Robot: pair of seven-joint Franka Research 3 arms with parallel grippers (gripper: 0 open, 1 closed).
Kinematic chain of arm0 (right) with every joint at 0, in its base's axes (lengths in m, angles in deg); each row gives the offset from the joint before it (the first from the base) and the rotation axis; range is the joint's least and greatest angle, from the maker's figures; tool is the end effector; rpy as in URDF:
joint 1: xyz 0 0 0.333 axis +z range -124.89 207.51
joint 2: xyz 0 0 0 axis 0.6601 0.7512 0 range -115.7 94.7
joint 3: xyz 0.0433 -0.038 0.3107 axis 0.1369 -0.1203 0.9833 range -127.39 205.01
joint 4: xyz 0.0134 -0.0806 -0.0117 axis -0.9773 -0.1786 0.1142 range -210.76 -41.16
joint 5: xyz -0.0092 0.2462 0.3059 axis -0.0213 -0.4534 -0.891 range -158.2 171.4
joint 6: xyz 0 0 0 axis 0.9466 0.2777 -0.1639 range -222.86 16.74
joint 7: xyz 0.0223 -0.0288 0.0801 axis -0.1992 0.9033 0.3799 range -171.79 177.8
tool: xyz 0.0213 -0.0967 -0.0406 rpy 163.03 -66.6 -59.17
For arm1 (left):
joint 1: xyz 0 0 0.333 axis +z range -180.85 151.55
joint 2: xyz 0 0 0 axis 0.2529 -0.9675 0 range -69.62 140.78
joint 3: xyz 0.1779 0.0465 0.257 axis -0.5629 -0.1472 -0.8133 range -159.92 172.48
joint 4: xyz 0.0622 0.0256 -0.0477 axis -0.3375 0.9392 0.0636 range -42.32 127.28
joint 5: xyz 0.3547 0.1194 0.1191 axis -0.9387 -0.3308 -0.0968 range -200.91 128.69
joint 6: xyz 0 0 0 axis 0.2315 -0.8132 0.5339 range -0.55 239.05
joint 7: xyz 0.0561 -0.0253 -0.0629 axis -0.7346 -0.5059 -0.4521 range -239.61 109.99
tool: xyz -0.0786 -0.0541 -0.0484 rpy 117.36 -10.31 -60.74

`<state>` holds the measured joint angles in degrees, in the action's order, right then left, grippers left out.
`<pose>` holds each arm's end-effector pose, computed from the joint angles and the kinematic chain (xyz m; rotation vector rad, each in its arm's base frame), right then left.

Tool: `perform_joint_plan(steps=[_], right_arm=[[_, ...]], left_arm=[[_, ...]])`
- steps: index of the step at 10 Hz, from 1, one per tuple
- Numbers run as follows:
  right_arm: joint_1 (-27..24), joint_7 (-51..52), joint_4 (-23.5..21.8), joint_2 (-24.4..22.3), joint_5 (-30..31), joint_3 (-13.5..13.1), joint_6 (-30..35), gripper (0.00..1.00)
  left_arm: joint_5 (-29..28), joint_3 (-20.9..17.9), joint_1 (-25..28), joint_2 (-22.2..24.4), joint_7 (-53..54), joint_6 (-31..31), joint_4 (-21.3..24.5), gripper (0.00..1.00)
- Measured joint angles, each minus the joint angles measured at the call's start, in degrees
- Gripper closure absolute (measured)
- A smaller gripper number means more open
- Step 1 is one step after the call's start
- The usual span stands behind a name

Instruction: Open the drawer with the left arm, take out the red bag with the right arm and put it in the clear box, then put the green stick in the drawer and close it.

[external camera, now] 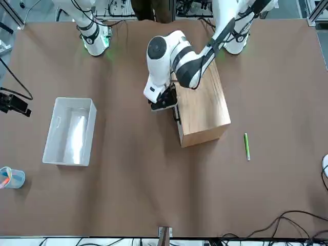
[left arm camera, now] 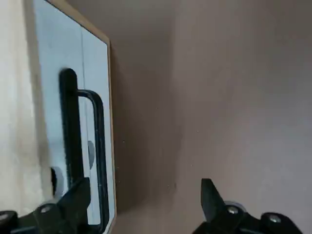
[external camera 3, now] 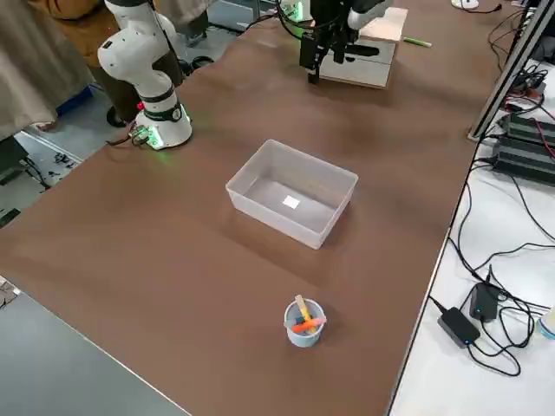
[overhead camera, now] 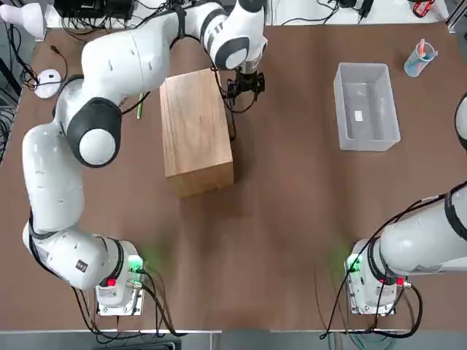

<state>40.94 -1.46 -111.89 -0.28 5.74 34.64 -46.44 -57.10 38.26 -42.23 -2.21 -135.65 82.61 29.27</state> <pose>0.6055 -0.0419 0.6219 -3.1300 0.2436 -0.0209 0.4534 -0.5523 0.3685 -3.0936 -0.2550 0.0053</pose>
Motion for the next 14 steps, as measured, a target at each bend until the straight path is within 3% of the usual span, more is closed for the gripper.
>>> perform_joint_plan(steps=[7,9,10,12,14], right_arm=[[0.01,0.00,0.00,0.00,0.00,0.03,0.00,0.00],[0.01,0.00,0.00,0.00,0.00,0.02,0.00,0.00],[0.01,0.00,0.00,0.00,0.00,0.03,0.00,0.00],[0.02,0.00,0.00,0.00,0.00,0.04,0.00,0.00],[0.02,0.00,0.00,0.00,0.00,0.05,0.00,0.00]], left_arm=[[-4.70,-0.38,-1.07,-3.55,-0.23,-2.93,0.21,0.01],[-5.91,-0.38,-1.66,-4.23,-1.10,-2.93,0.07,0.07],[-6.37,-0.40,-2.00,-4.31,-1.90,-3.09,0.15,0.14],[-7.54,-0.45,-2.18,-4.31,-2.97,-4.13,0.27,0.50],[-8.11,-0.48,-2.71,-4.30,-5.41,-4.26,0.31,0.78]])
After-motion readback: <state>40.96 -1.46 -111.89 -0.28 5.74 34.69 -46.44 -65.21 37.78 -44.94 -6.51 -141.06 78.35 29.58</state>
